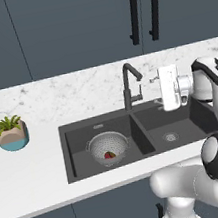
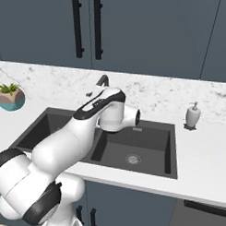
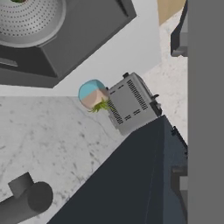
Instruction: Put the colander in the sink, put the mango in the colander, and turn on the sink faucet and pour water over the colander.
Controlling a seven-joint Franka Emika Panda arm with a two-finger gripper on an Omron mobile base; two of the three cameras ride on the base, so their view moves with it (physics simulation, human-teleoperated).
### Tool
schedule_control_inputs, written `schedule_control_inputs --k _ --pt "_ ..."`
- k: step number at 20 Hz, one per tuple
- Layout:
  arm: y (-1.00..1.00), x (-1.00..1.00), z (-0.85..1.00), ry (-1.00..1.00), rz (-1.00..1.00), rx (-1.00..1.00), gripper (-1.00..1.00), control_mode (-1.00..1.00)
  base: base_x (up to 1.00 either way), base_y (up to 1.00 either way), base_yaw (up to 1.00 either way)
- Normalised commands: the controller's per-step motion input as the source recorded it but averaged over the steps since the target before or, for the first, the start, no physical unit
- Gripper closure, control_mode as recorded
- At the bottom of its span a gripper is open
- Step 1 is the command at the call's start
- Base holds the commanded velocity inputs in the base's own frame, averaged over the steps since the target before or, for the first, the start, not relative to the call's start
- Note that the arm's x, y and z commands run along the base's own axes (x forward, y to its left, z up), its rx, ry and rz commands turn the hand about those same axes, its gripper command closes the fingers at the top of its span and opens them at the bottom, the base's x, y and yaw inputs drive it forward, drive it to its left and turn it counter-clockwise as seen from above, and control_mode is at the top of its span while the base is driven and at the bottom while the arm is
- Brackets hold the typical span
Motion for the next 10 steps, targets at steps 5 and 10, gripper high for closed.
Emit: schedule_control_inputs --k 5,10 --pt "0.10 0.25 -0.07 0.00 0.00 -0.03 -1.00 -1.00 0.00 0.00 0.00" --pt "0.11 0.17 -0.07 0.00 0.00 -0.06 -1.00 -1.00 0.00 0.00 0.00"
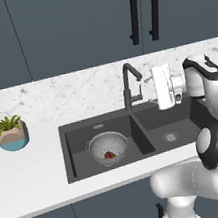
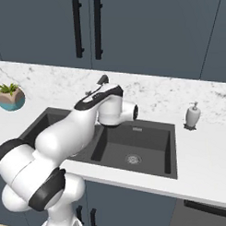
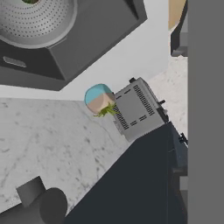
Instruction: Put the colander in the sink, put the mango in the colander, and turn on the sink faucet and pour water over the colander.
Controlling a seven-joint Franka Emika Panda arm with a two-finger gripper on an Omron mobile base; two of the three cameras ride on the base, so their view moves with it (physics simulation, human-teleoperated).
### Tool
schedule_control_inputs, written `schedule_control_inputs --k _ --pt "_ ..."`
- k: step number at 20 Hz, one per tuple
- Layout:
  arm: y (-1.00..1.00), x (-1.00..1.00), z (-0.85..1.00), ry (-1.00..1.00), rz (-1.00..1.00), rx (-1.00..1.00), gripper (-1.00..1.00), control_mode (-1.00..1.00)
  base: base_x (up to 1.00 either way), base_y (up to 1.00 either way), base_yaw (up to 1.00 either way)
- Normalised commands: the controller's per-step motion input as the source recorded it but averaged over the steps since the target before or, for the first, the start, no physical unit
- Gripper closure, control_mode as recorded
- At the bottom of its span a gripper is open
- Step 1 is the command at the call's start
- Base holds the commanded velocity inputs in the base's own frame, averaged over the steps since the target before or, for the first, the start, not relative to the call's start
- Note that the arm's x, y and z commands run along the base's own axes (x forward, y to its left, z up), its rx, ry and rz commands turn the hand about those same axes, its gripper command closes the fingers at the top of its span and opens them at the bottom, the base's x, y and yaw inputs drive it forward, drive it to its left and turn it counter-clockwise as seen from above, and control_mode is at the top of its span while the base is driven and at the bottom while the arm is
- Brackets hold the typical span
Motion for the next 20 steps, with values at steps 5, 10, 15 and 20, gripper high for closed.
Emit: schedule_control_inputs --k 5,10,15,20 --pt "0.16 0.09 -0.01 -0.06 0.00 -0.08 -1.00 -1.00 0.00 0.00 0.00" --pt "0.15 0.06 -0.01 -0.08 0.00 -0.06 -1.00 -1.00 0.00 0.00 0.00" --pt "0.10 0.03 -0.05 -0.06 0.00 -0.02 -1.00 -1.00 0.00 0.00 0.00" --pt "-0.06 0.01 -0.06 0.00 0.00 0.00 -1.00 -1.00 0.00 0.00 0.00"
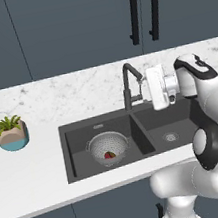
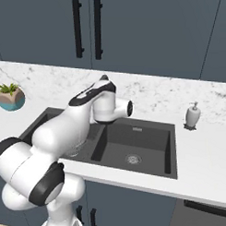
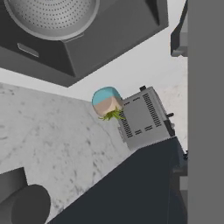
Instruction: Put the colander in the sink, put the mango in the colander, and turn on the sink faucet and pour water over the colander.
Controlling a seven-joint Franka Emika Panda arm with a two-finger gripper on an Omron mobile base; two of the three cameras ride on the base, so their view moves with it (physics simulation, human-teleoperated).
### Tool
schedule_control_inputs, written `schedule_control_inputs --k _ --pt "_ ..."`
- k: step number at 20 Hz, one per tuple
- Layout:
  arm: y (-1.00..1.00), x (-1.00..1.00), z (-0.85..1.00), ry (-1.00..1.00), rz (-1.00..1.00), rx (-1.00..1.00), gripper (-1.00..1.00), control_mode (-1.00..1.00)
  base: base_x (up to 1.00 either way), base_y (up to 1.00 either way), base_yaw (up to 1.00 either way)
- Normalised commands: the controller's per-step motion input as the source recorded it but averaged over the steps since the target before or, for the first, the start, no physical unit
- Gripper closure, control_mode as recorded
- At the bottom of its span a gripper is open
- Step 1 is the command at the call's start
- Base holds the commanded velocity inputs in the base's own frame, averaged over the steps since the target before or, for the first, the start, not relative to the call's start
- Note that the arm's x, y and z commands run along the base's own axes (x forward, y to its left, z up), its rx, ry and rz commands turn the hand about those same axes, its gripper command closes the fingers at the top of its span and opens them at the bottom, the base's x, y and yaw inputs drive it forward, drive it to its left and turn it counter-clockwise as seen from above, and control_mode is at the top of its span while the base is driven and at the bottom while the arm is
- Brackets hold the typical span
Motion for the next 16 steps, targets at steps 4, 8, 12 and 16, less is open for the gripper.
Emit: schedule_control_inputs --k 4,8,12,16 --pt "-0.27 0.10 -0.06 0.00 0.00 0.03 -1.00 -1.00 0.00 0.00 0.00" --pt "-0.32 0.18 -0.06 0.00 0.00 0.07 -1.00 -1.00 0.00 0.00 0.00" --pt "-0.26 0.31 -0.04 0.00 0.00 0.05 -1.00 -1.00 0.00 0.00 0.00" --pt "0.00 0.26 -0.19 0.00 0.00 0.05 -1.00 -1.00 0.00 0.00 0.00"
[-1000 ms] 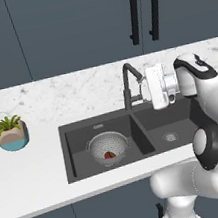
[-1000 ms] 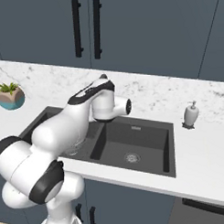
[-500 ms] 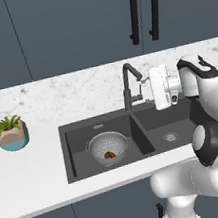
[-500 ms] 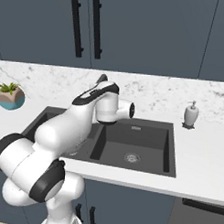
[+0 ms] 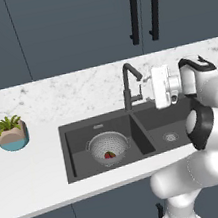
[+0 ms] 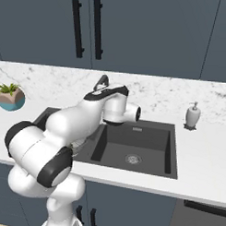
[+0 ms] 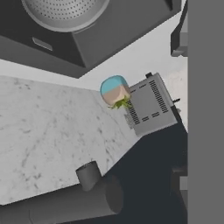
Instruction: Put the colander in the sink, put the mango in the colander, and turn on the sink faucet and pour water over the colander.
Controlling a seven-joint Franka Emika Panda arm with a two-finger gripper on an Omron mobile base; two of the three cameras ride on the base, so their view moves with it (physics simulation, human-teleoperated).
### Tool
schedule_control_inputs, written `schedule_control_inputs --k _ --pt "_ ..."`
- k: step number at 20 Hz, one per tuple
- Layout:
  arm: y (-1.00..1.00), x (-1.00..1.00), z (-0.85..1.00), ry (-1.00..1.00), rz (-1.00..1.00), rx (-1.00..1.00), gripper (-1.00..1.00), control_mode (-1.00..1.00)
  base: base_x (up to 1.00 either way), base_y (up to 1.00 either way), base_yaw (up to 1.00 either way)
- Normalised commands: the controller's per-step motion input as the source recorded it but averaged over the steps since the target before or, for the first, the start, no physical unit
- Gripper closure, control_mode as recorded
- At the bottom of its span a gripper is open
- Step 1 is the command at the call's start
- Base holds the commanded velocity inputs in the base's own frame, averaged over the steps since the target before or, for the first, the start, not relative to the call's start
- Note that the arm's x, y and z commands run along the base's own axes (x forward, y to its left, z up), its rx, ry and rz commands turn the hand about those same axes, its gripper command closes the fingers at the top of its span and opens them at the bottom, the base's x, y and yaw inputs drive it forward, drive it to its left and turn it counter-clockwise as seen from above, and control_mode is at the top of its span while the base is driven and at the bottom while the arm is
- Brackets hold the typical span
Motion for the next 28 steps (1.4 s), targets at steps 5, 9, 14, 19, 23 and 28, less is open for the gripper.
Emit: schedule_control_inputs --k 5,9,14,19,23,28 --pt "0.00 0.30 -0.13 0.00 0.00 0.02 -1.00 -1.00 0.00 0.00 0.00" --pt "0.00 0.40 -0.04 0.00 0.00 0.00 -1.00 -1.00 0.00 0.00 0.00" --pt "0.01 0.43 0.00 0.00 0.00 0.00 -1.00 -1.00 0.00 0.00 0.00" --pt "0.09 0.28 -0.17 -0.01 0.00 0.00 -1.00 -1.00 0.00 0.00 0.00" --pt "0.11 0.27 -0.28 -0.04 0.00 0.00 -1.00 -1.00 0.00 0.00 0.00" --pt "0.05 0.26 -0.26 -0.05 0.00 0.00 -1.00 -1.00 0.00 0.00 0.00"
